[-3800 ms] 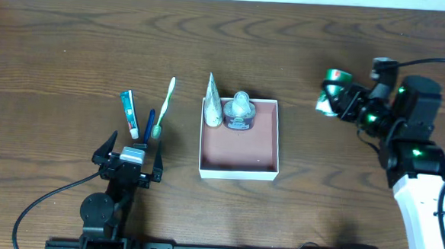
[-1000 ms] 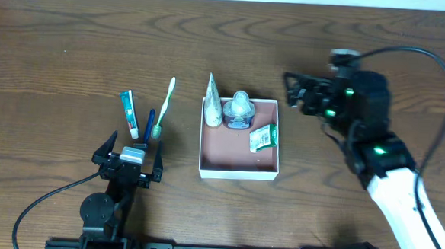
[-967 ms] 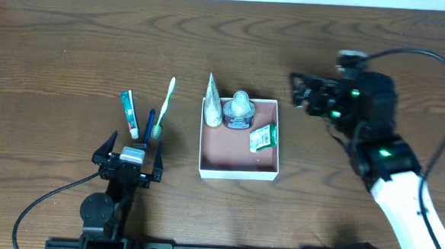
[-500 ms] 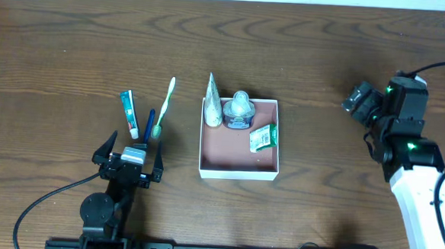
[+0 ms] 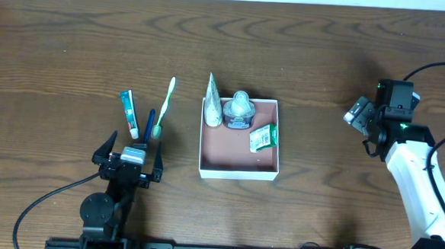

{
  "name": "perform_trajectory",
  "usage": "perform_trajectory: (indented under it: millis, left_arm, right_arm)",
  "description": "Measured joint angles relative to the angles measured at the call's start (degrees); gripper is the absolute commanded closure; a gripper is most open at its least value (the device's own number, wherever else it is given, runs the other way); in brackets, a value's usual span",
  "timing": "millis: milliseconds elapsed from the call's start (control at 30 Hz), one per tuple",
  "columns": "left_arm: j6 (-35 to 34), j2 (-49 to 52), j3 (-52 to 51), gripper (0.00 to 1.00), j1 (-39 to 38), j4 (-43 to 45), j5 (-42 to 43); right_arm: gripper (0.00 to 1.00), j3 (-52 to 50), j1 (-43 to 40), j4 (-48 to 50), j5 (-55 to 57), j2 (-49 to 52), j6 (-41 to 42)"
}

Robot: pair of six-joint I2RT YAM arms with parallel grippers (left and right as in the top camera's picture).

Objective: Pack container
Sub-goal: 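Reach left gripper to the teal toothpaste tube and grasp it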

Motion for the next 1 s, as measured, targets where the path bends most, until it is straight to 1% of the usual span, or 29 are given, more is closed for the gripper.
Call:
perform_trajectory:
  millis: [133, 200, 267, 467, 600, 700, 800, 1000]
  left_arm:
    - [-4.0, 2.0, 3.9, 0.02, 0.0, -5.9, 0.4]
    - [-5.5, 5.6, 8.6, 0.02, 0.0, -9.7, 0.4]
    - [-6.8, 11.3, 15.2, 0.02, 0.0, -14.0, 0.5]
    - [-8.8, 38.2, 41.9, 0.02, 0.0, -29.2, 4.8]
    - [-9.6, 56.8, 61.0, 0.02, 0.0, -42.0, 6.8]
    - [-9.8, 66.9, 71.2, 0.02, 0.0, -48.5, 7.6]
    - [-9.8, 72.4, 74.9, 0.02, 0.0, -50.4, 7.7]
    - [-9.8, 79.8, 75.2, 0.02, 0.0, -50.7, 7.2]
  right_arm:
    - [0.01, 0.0, 0.0, 0.0, 0.1, 0.1, 0.0]
    - [0.01, 0.0, 0.0, 0.0, 0.1, 0.1, 0.0]
    - [0.01, 0.0, 0.0, 0.0, 0.2, 0.1, 0.0]
    - [0.01, 0.0, 0.0, 0.0, 0.3, 0.1, 0.1]
    - [0.01, 0.0, 0.0, 0.0, 0.5, 0.1, 0.2]
    - [0.01, 0.0, 0.0, 0.0, 0.6, 0.1, 0.2]
    - [0.01, 0.0, 0.0, 0.0, 0.7, 0.1, 0.2]
    - [0.01, 0.0, 0.0, 0.0, 0.7, 0.1, 0.2]
